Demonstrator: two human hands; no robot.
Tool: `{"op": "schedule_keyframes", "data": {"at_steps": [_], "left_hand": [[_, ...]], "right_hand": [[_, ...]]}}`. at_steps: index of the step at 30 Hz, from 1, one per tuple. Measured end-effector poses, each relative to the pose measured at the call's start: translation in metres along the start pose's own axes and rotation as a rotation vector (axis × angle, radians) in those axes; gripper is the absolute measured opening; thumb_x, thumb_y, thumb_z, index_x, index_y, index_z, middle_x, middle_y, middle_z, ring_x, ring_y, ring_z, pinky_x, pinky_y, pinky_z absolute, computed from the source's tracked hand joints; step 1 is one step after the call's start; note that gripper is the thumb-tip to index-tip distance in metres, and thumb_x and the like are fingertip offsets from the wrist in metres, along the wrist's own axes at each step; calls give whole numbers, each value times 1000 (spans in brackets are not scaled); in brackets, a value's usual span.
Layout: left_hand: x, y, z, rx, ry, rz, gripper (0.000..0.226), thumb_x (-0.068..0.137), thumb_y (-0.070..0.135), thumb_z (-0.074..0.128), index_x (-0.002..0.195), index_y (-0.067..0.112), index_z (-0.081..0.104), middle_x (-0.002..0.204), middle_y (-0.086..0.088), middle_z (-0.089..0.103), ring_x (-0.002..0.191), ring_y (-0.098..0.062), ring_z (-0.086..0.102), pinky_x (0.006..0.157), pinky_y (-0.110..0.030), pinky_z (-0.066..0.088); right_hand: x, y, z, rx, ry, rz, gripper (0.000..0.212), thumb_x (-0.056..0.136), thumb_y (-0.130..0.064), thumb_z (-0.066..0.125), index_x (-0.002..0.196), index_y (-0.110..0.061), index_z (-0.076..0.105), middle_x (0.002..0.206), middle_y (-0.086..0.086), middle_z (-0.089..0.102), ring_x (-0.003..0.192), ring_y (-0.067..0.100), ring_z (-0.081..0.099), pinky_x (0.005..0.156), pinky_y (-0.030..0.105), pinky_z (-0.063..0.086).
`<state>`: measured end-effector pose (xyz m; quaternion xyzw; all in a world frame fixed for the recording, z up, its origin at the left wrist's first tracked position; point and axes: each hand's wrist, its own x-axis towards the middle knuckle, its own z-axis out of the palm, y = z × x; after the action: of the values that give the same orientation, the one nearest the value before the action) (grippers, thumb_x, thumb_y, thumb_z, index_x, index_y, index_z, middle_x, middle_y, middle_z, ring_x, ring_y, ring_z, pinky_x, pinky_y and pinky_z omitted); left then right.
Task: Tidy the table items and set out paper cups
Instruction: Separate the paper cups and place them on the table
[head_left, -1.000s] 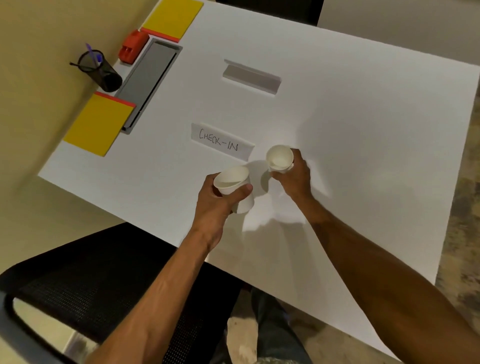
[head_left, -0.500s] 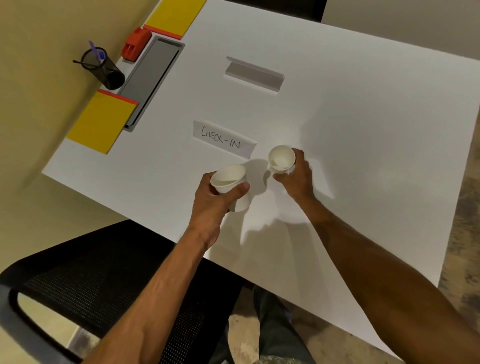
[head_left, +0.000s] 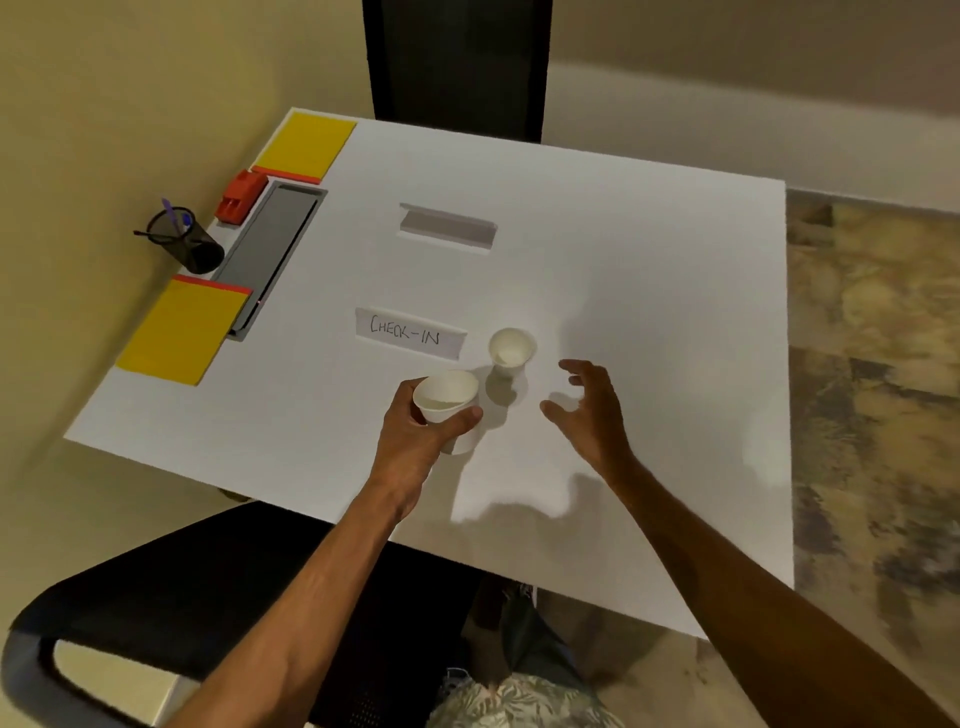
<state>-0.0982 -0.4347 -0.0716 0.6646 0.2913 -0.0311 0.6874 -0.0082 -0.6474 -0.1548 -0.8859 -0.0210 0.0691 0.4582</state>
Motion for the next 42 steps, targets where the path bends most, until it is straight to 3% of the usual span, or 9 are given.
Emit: {"op": "schedule_keyframes", "data": {"at_steps": [2, 8, 13, 21, 27, 35, 42], "left_hand": [[-12, 0, -2, 23, -43, 25, 67, 56, 39, 90, 114, 32, 59, 106, 8, 70, 99, -13, 67, 68, -25, 52], [-58, -3, -13, 49, -197, 130, 61, 67, 30, 91, 117, 31, 58, 112, 5, 67, 102, -15, 65, 70, -26, 52], [-103, -11, -18, 150, -310, 238, 58, 63, 38, 90, 109, 44, 55, 107, 17, 65, 92, 5, 62, 63, -10, 50], [-155, -23, 10, 231, -463, 305, 76, 58, 46, 88, 124, 34, 52, 120, 10, 62, 108, -10, 58, 84, -27, 50], [-183, -26, 64, 285, -567, 323, 83, 48, 56, 85, 121, 36, 52, 120, 10, 61, 108, -12, 58, 84, -29, 51], [-218, -40, 180, 341, -684, 342, 75, 60, 44, 90, 124, 36, 51, 121, 12, 60, 109, -11, 57, 89, -33, 52], [-265, -53, 302, 320, -705, 350, 68, 68, 30, 90, 124, 32, 52, 118, 12, 61, 107, -10, 58, 74, -18, 47]], "right_hand": [[-26, -12, -10, -6, 18, -41, 59, 78, -20, 82, 130, -19, 55, 128, 1, 53, 111, 15, 57, 88, 28, 51], [-110, -41, -35, 17, 98, -48, 60, 79, -22, 80, 133, -22, 53, 131, -2, 52, 113, 11, 53, 96, 32, 49], [-174, -49, -52, -119, 197, -64, 52, 82, -24, 76, 130, -24, 53, 129, -5, 52, 112, 10, 53, 101, 40, 47], [-255, -33, -92, -378, 282, -24, 53, 88, -34, 66, 136, -25, 48, 139, -4, 47, 127, 17, 47, 104, 37, 37], [-297, -5, -143, -484, 336, 88, 56, 90, -39, 61, 141, -23, 45, 145, -1, 43, 134, 20, 41, 108, 41, 34], [-340, 59, -239, -477, 386, 271, 61, 97, -42, 53, 150, -19, 35, 155, 5, 33, 143, 24, 31, 115, 39, 23], [-365, 123, -352, -401, 400, 251, 56, 95, -34, 57, 147, -22, 39, 152, 2, 38, 140, 21, 35, 115, 46, 31]]}}
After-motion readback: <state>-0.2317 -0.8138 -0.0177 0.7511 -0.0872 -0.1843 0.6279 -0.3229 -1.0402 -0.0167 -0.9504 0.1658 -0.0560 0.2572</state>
